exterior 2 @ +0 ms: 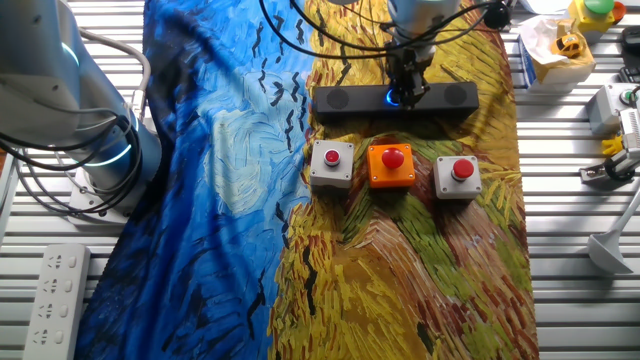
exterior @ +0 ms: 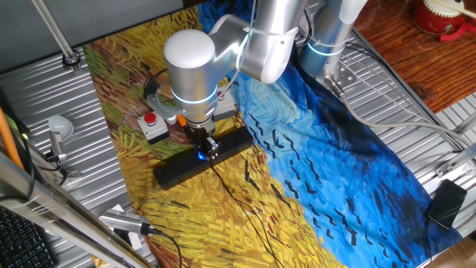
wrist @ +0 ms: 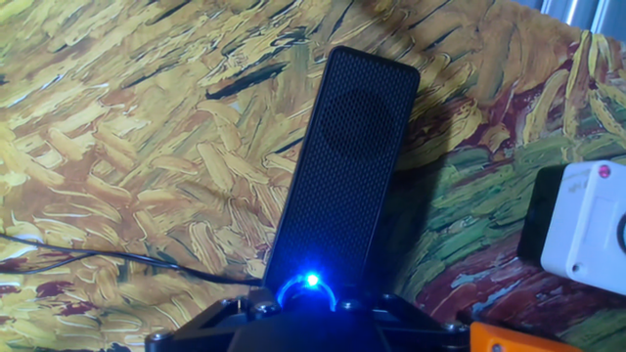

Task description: Turn the knob to decrease the volume of the speaker

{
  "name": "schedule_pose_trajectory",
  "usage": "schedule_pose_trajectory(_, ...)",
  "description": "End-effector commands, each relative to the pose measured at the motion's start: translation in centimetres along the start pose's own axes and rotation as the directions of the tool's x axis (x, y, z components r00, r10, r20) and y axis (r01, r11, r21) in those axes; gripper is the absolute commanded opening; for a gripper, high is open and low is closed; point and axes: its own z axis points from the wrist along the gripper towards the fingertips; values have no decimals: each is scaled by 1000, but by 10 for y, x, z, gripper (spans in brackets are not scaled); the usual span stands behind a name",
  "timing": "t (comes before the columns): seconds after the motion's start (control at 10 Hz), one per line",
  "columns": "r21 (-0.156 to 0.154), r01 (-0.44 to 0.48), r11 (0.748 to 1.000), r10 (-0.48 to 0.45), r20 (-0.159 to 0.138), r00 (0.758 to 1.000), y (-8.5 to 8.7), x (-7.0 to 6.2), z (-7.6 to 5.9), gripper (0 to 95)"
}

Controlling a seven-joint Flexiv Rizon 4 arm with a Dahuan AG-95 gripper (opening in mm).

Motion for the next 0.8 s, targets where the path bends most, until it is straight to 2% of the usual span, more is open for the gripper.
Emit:
schedule_pose_trajectory(0.1, -1, -1, 1000, 1, 0, 1000, 0, 0, 0, 190)
schedule_pose_trajectory(0.5, -6, -1, 1000, 1, -1, 1000, 0, 0, 0, 190)
schedule_pose_trajectory(0.6, -5, 0, 1000, 0, 0, 1000, 0, 0, 0, 0)
schedule_pose_trajectory(0.8, -5, 29, 1000, -29, 1, 1000, 0, 0, 1, 0)
